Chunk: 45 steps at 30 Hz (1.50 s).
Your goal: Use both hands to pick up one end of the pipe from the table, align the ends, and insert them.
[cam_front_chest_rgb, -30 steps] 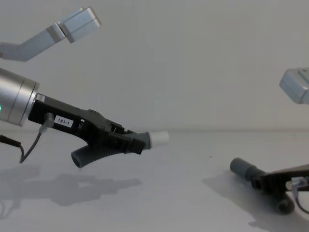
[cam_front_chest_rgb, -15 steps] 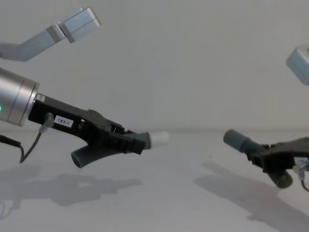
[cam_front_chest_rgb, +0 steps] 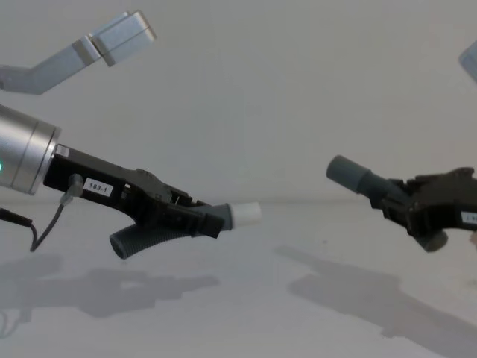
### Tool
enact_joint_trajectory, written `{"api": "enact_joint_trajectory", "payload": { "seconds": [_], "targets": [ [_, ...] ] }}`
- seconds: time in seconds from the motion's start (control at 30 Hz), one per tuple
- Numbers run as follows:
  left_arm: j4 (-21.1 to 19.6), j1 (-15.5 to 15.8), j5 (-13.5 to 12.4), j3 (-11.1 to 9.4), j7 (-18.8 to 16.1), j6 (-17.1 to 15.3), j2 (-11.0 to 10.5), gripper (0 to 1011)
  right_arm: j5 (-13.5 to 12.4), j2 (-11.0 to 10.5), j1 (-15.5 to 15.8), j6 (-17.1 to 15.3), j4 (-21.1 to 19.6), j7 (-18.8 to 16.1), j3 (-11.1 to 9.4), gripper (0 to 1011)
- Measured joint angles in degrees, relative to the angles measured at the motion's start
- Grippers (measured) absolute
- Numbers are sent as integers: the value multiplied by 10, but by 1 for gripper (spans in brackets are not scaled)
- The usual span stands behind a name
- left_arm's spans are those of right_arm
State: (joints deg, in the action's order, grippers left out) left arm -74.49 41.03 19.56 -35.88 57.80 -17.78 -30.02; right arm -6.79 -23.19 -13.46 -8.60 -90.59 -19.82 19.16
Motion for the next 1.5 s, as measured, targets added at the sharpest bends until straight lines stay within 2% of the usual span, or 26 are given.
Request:
{"api": "enact_joint_trajectory", "payload": {
  "seconds": [0.2, 0.43, 0.83, 1.13, 1.17, 1.27, 1.3, 1.5],
  "targets": [
    [0, 0, 0, 0, 0, 0, 0, 327, -1, -18, -11, 56, 11, -36, 5, 211],
    [0, 0, 0, 0, 0, 0, 0, 327, -10, -40, -30, 135, 32, -91, 12, 212],
    [0, 0, 0, 0, 0, 0, 0, 327, -34, -64, -67, 251, 74, -178, 29, 212],
    [0, 0, 0, 0, 0, 0, 0, 327, -67, -74, -109, 354, 122, -265, 47, 211],
    [0, 0, 0, 0, 0, 0, 0, 327, -67, -74, -109, 354, 122, -265, 47, 212],
    [0, 0, 0, 0, 0, 0, 0, 327, -82, -75, -128, 390, 145, -300, 56, 211],
    [0, 0, 0, 0, 0, 0, 0, 327, -82, -75, -128, 390, 145, -300, 56, 211],
    [0, 0, 0, 0, 0, 0, 0, 327, -116, -73, -164, 454, 191, -371, 74, 212]
  ]
}}
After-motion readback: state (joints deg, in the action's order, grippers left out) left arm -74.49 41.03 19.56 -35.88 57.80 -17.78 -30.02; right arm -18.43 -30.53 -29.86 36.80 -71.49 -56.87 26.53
